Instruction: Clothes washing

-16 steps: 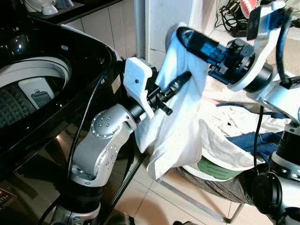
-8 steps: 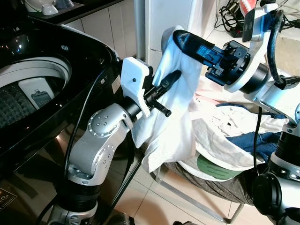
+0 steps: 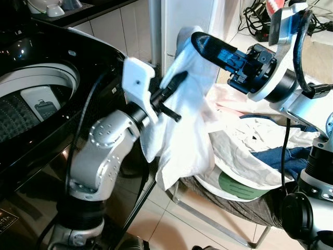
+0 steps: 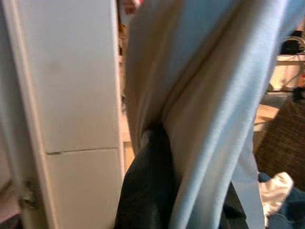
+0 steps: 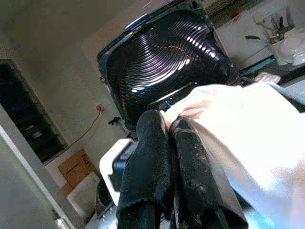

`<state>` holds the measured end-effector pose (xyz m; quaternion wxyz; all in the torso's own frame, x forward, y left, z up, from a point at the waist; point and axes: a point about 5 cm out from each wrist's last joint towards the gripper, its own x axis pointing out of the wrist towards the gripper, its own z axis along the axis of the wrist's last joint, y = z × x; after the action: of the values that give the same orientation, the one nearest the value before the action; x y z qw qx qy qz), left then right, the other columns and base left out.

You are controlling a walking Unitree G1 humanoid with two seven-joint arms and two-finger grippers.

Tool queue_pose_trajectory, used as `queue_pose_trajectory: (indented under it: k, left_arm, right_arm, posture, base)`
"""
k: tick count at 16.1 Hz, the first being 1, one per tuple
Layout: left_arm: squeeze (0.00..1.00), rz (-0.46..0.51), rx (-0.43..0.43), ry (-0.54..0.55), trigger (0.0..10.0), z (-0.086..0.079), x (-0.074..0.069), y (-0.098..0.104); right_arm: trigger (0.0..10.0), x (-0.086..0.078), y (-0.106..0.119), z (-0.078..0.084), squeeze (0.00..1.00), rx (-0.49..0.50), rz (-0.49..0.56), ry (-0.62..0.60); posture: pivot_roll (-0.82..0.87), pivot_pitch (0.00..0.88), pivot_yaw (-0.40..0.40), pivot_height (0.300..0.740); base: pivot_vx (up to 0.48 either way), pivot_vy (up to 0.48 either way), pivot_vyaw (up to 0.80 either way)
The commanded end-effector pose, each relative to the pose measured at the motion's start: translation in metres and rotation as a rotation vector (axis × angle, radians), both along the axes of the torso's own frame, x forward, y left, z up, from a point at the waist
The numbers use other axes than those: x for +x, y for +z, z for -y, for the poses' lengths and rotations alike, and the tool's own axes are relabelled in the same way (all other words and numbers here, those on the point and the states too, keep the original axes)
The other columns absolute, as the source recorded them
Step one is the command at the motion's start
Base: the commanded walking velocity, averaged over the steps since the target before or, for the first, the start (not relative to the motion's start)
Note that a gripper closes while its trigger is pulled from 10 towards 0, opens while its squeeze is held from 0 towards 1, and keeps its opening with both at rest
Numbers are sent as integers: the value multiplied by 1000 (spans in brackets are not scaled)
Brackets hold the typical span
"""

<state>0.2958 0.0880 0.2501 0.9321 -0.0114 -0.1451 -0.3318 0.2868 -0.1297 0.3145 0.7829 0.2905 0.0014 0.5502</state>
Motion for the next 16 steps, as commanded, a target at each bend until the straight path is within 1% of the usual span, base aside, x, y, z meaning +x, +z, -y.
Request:
queue_pose_trajectory:
  k: [1, 3, 4, 5, 6, 7, 8, 9, 10, 11, 12, 13, 14, 15, 16]
  left_arm:
    - [0, 10, 6, 101, 0, -17, 9, 5]
    - [0, 57, 49, 225, 0, -40, 22, 18]
    - [0, 141, 97, 408, 0, -78, 38, 46]
    - [0, 178, 110, 483, 0, -95, 43, 59]
    - [0, 232, 138, 575, 0, -113, 46, 75]
    - [0, 364, 204, 774, 0, -148, 49, 113]
    - [0, 436, 236, 878, 0, -165, 47, 133]
    - [0, 518, 275, 1012, 0, -185, 43, 160]
    - [0, 530, 295, 1048, 0, -190, 44, 166]
    - [0, 508, 326, 1091, 0, -197, 48, 163]
    - [0, 471, 365, 1124, 0, -202, 54, 157]
    - [0, 398, 424, 1146, 0, -206, 62, 144]
    - [0, 93, 624, 1144, 6353, -216, 86, 89]
    - [0, -153, 669, 1093, 10000, -220, 93, 37]
    - [0, -230, 682, 1085, 10000, -220, 94, 21]
  right_arm:
    - [10000, -3, 7, 1, 1000, 11, 41, -2]
    - [10000, -3, 8, 2, 1000, 25, 49, 3]
    - [10000, -3, 10, 3, 1000, 14, 74, -20]
    - [10000, -3, 11, 3, 1000, 8, 82, -29]
    - [10000, -4, 11, 2, 0, 3, 92, -27]
    - [10000, -7, 11, -2, 0, -7, 116, -9]
    - [10000, -9, 11, -4, 0, -19, 126, 2]
    - [10000, -12, 9, -9, 0, -48, 134, 16]
    - [10000, -13, 6, -11, 0, -64, 132, 18]
    - [10000, -13, 0, -16, 0, -102, 124, 10]
    - [10000, -13, -6, -20, 0, -138, 114, 2]
    - [10000, -13, -13, -25, 0, -178, 103, -9]
    - [10000, -13, -29, -34, 0, -232, 64, -22]
    - [10000, -14, -43, -41, 0, -286, 29, -33]
    - [10000, -14, -47, -43, 0, -314, 18, -40]
  posture:
    - [-20, 9, 5, 740]
    - [-18, 7, 5, 740]
    - [-17, 4, 6, 740]
    - [-17, 4, 6, 740]
    - [-15, 1, 5, 740]
    - [-13, 0, 4, 740]
    - [-11, 0, 4, 740]
    - [-9, 0, 5, 740]
    - [-10, 0, 8, 740]
    - [-12, 0, 8, 740]
    - [-12, 0, 8, 740]
    - [-12, 0, 8, 740]
    - [-13, 0, 9, 740]
    - [-22, 0, 16, 740]
    - [-22, 0, 16, 740]
  base:
    - [0, 0, 0]
    - [0, 0, 0]
    - [0, 0, 0]
    - [0, 0, 0]
    - [0, 0, 0]
    - [0, 0, 0]
    - [0, 0, 0]
    - [0, 0, 0]
    - [0, 0, 0]
    - [0, 0, 0]
    - [0, 0, 0]
    - [0, 0, 0]
    - [0, 0, 0]
    - [0, 0, 0]
    - [0, 0, 0]
